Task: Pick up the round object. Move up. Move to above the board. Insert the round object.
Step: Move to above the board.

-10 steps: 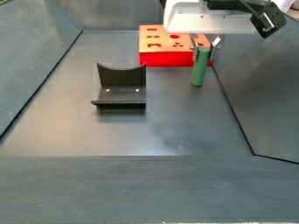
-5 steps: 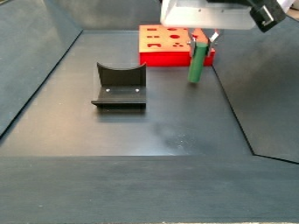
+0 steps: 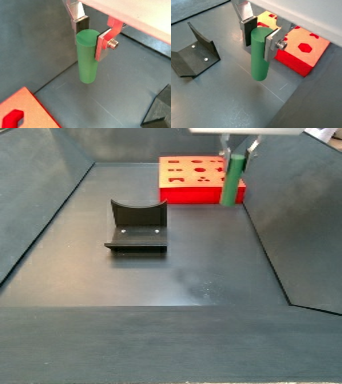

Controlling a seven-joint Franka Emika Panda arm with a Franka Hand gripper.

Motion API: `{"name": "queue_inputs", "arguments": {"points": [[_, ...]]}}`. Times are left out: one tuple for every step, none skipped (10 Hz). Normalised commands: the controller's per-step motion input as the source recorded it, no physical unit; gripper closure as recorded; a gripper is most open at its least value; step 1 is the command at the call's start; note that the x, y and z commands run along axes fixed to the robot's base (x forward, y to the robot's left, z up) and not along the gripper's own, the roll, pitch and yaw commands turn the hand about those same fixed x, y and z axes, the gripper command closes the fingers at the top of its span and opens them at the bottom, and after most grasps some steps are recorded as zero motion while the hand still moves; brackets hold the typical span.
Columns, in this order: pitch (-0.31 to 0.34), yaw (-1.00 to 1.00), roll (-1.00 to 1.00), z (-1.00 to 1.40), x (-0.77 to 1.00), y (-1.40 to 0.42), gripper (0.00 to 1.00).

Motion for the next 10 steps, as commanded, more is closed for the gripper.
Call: {"name": "queue_inputs", "arguments": {"points": [[-0.255,0.16,0.26,1.0,-0.65,0.16,1.0],[-0.218,0.12,0.24,1.0,-0.66,0.13,1.0],[-0.153,0.08,0.2,1.0,-0.64,0.12,1.0],[-0.092,0.05,0.15,1.0,-0.61,0.1,1.0],[-0.042,0.04,0.11,1.0,-0.55,0.09,1.0],[-0.005,0.01,0.03,1.0,-0.43,0.06,1.0],[0.001,0.0,0.0,1.0,-0.36,0.05,1.0],[0.038,-0.02,-0.05,0.78,-0.23,0.02,1.0],[0.051,-0.02,-0.07,0.66,-0.2,0.02,1.0],[0.077,-0.03,-0.1,0.39,-0.17,0.01,1.0]]}}
